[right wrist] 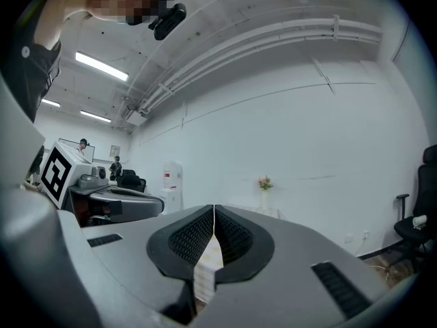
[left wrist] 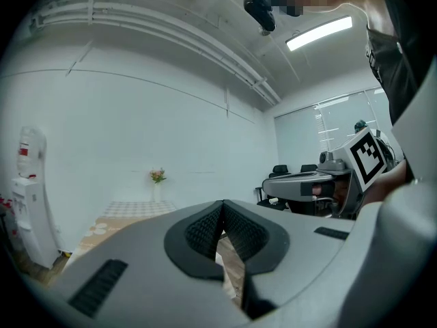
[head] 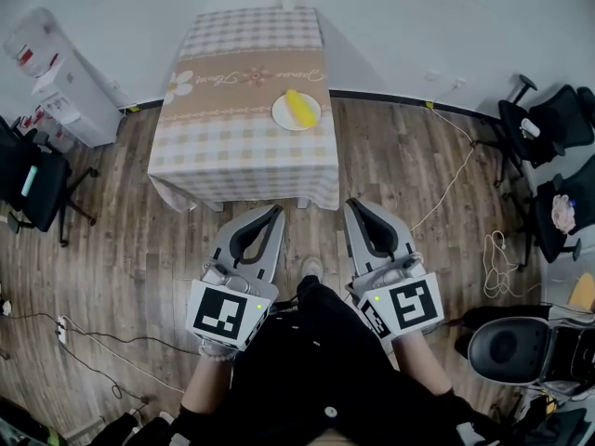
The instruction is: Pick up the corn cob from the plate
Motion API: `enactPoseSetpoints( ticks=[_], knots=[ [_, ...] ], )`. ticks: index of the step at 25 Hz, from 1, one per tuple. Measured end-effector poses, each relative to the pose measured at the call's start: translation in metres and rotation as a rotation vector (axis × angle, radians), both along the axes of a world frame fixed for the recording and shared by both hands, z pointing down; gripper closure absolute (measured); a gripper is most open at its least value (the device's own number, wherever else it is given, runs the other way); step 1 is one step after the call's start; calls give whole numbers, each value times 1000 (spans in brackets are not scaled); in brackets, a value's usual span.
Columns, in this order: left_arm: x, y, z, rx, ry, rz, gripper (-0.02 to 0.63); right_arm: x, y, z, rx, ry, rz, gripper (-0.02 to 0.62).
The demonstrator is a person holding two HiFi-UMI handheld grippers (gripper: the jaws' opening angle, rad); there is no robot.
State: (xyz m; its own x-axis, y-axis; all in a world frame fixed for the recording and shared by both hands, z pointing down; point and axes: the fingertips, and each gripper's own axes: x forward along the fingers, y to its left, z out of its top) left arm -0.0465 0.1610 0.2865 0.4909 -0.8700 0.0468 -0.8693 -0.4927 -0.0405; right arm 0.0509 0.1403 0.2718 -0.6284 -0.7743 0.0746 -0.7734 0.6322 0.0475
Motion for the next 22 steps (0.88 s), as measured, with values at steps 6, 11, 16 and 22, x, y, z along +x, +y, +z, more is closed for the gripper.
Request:
enactPoseSetpoints(
  ticks=[6, 11, 16, 22],
  knots=[
    [6, -39, 2, -7, -15, -29, 592, 2, -43, 2, -10, -3, -41, 554],
    [10, -74, 2, -16, -8, -63, 592, 6, -80, 5, -18, -3, -68, 554],
    [16, -106, 0, -20, -7, -87, 592, 10, -115, 2, -17, -5, -96, 554],
    [26, -140, 0, -19, -8, -112, 592, 20, -149, 4, -16, -8, -119, 554]
  ],
)
